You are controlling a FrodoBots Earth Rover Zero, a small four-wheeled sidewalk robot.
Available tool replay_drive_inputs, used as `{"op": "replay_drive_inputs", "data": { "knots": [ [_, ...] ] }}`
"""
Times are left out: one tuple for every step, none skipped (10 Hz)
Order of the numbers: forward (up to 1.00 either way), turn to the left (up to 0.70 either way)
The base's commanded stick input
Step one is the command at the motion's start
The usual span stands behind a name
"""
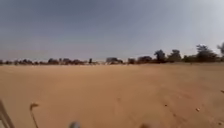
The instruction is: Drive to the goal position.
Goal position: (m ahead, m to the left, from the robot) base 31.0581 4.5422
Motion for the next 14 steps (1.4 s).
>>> {"op": "replay_drive_inputs", "data": {
  "knots": [
    [1.00,0.00],
    [1.00,0.00],
    [1.00,0.00],
    [1.00,0.00],
    [1.00,0.00],
    [1.00,0.00],
    [1.00,0.00],
    [1.00,0.00],
    [1.00,0.00],
    [1.00,0.00],
    [1.00,0.00],
    [1.00,-0.04],
    [1.00,-0.21],
    [1.00,0.00]
  ]
}}
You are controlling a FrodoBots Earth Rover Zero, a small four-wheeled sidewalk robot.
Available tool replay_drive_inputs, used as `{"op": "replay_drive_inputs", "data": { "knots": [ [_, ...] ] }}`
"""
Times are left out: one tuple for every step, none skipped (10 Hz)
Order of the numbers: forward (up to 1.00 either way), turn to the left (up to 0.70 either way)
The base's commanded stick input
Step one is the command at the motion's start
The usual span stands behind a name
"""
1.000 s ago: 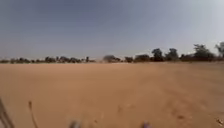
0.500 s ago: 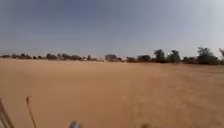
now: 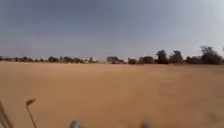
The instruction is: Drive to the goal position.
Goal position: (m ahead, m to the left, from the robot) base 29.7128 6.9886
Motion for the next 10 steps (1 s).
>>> {"op": "replay_drive_inputs", "data": {
  "knots": [
    [1.00,0.00],
    [1.00,0.00],
    [1.00,0.00],
    [1.00,-0.19],
    [1.00,-0.27],
    [1.00,-0.20],
    [1.00,0.00],
    [1.00,0.00],
    [1.00,0.00],
    [1.00,-0.03]
  ]
}}
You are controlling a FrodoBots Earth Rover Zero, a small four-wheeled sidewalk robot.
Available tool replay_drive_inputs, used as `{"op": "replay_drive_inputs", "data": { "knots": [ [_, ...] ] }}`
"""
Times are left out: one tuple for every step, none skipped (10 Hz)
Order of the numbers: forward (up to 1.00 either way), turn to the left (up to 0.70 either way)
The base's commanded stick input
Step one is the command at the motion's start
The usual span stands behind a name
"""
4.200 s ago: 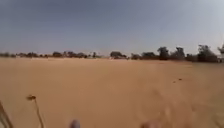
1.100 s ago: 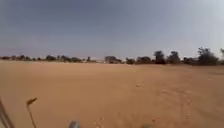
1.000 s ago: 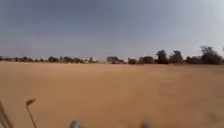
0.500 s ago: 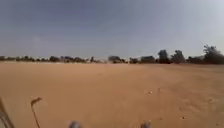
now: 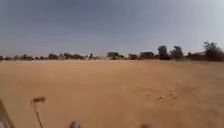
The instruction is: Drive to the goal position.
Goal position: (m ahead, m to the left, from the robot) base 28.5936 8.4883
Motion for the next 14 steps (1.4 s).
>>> {"op": "replay_drive_inputs", "data": {
  "knots": [
    [1.00,-0.25],
    [1.00,-0.06],
    [1.00,0.00],
    [1.00,0.00],
    [1.00,0.00],
    [1.00,-0.12],
    [1.00,-0.21],
    [1.00,0.00],
    [1.00,0.00],
    [1.00,0.00],
    [1.00,0.00],
    [1.00,-0.01],
    [1.00,-0.26],
    [1.00,0.00]
  ]
}}
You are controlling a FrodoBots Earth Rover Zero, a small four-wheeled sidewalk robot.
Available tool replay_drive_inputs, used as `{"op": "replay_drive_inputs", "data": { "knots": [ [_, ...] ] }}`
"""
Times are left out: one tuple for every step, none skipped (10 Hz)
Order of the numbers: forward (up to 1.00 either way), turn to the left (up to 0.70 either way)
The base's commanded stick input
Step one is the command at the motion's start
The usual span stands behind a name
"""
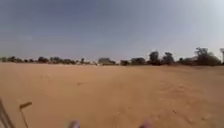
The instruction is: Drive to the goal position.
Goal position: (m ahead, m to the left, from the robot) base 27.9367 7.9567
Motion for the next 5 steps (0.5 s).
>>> {"op": "replay_drive_inputs", "data": {
  "knots": [
    [1.00,0.00],
    [1.00,0.00],
    [1.00,0.00],
    [1.00,-0.11],
    [1.00,-0.17]
  ]
}}
